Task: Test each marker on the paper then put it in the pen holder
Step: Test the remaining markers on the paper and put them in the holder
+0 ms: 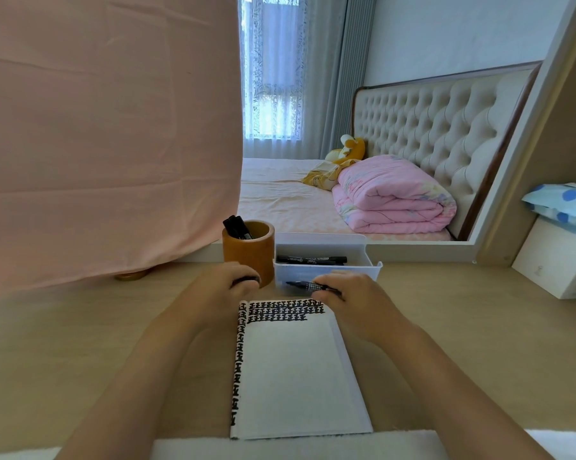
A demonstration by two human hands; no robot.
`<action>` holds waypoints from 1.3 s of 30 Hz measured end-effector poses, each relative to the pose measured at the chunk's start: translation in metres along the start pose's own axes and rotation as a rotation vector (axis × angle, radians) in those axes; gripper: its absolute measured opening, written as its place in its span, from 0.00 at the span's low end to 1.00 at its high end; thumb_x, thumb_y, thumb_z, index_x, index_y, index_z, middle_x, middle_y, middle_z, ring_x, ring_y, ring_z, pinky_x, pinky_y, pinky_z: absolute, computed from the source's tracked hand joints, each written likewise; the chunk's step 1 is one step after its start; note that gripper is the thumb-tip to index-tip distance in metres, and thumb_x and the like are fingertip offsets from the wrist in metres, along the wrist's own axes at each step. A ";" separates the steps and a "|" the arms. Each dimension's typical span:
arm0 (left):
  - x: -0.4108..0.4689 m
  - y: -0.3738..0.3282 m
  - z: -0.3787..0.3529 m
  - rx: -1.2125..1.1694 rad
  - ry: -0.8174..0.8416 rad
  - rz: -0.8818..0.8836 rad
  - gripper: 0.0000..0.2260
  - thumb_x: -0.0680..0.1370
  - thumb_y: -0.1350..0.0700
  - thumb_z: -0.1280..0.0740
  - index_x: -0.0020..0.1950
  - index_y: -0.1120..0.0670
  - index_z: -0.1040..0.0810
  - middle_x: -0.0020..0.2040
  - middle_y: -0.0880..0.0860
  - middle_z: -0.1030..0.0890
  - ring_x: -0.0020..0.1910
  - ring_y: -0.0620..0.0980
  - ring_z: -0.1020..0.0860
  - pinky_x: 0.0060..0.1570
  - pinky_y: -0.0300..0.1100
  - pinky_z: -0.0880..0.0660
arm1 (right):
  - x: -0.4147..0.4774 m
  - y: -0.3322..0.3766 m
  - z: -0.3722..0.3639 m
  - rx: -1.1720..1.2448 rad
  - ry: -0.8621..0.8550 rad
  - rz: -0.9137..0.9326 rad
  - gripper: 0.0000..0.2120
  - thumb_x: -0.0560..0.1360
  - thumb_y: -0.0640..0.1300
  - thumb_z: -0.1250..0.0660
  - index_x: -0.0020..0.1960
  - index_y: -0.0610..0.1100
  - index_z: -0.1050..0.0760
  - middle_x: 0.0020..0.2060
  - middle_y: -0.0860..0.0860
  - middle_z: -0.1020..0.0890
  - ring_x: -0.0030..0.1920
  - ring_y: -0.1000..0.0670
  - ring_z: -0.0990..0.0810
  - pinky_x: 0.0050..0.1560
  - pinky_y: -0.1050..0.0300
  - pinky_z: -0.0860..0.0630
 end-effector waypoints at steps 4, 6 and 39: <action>0.001 0.026 -0.001 0.165 -0.077 0.066 0.10 0.81 0.52 0.35 0.60 0.43 0.21 0.54 0.42 0.27 0.54 0.42 0.29 0.52 0.39 0.31 | 0.001 -0.002 -0.006 0.123 0.059 -0.081 0.11 0.82 0.47 0.37 0.60 0.50 0.19 0.43 0.60 0.26 0.45 0.57 0.24 0.48 0.64 0.29; 0.000 0.037 -0.005 0.202 -0.080 0.107 0.11 0.81 0.53 0.36 0.61 0.42 0.22 0.55 0.43 0.26 0.54 0.43 0.30 0.53 0.40 0.30 | 0.002 -0.002 -0.009 0.170 0.065 -0.117 0.16 0.82 0.44 0.39 0.69 0.49 0.25 0.44 0.60 0.27 0.46 0.59 0.25 0.48 0.68 0.30; -0.003 -0.021 -0.054 0.284 0.191 -0.007 0.31 0.73 0.33 0.36 0.74 0.42 0.36 0.66 0.45 0.31 0.62 0.44 0.35 0.58 0.43 0.32 | -0.008 -0.018 -0.024 0.562 0.058 -0.349 0.06 0.75 0.39 0.29 0.40 0.39 0.23 0.31 0.47 0.17 0.29 0.52 0.22 0.33 0.59 0.26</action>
Point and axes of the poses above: each hand's wrist, its own x-axis towards the middle knuckle, its own z-axis out of the back of the hand, y = z × x, the point moved 2 cm from there along x, towards the middle knuckle
